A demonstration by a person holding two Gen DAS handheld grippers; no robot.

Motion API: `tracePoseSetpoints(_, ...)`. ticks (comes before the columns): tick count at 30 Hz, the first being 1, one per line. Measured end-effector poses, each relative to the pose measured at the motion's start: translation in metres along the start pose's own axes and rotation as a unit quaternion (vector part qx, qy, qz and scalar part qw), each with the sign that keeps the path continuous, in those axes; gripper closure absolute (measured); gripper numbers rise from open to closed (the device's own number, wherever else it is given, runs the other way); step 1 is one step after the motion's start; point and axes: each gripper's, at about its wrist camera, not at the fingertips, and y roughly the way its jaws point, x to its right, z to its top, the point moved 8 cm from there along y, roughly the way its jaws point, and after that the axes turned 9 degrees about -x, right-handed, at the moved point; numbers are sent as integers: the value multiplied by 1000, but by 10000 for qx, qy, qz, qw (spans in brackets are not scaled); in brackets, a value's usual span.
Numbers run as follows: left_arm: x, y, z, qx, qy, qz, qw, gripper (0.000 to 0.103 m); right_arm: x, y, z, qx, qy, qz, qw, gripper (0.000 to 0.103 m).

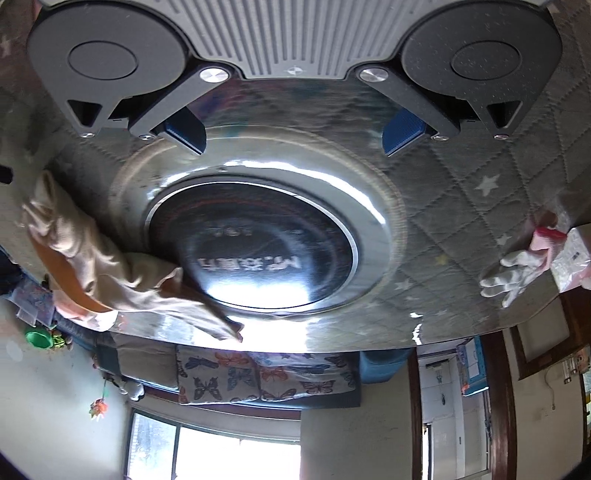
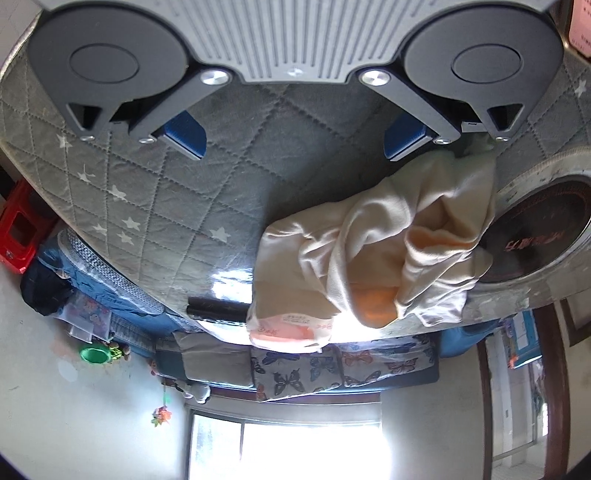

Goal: Fold clothes
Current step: 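Move both grippers toward the crumpled cream sweatshirt on the table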

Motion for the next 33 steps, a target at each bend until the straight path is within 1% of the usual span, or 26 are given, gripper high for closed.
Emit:
tracePoseSetpoints(9,22,1,1,-104,92,-179,9997,0,-12,-5,-1,-19,-104,191,9998,0)
tracePoseSetpoints(17,38,3,8,-100,226,-252,9994,0,-23,-5,0,-49,-184,330,9993,0)
tracePoseSetpoints(26,53,8,12,-165,430,-281,9985,0,-26,-2,3,-97,-170,414,9990,0)
tracePoseSetpoints(33,62,8,18,-132,591,-297,9977,0,-26,-1,4,-97,-162,433,9989,0)
